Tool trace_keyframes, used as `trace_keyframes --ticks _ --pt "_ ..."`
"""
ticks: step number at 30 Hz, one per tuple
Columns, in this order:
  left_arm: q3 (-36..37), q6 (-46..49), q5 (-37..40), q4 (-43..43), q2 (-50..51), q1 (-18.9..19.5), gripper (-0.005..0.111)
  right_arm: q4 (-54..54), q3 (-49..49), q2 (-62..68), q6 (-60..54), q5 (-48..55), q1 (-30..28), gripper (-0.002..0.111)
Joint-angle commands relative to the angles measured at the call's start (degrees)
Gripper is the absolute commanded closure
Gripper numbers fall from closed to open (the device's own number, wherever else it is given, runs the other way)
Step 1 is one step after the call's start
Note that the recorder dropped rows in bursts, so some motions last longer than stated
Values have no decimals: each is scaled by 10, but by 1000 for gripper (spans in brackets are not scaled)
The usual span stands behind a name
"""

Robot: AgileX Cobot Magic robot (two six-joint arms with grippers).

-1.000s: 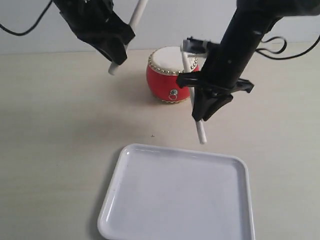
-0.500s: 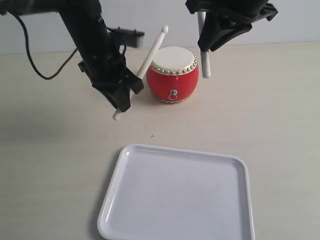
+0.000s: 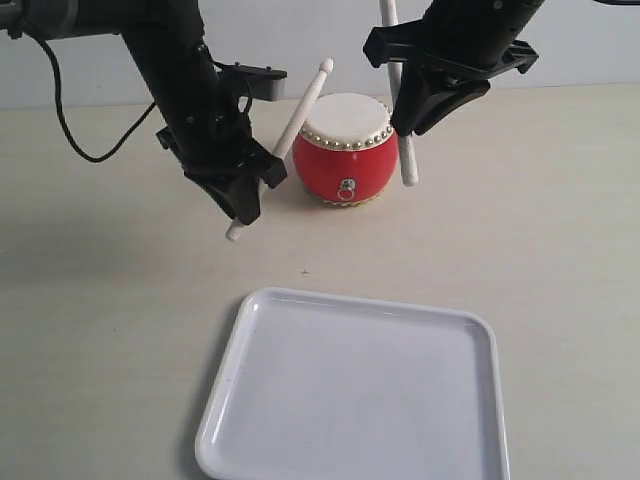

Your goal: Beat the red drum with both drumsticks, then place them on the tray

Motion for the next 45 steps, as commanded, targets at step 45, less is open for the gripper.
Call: trace_keyframes --ticks 45 --pt "-41 -2 0 -15 -16 -2 107 -6 -67 -54 4 -2 -3 108"
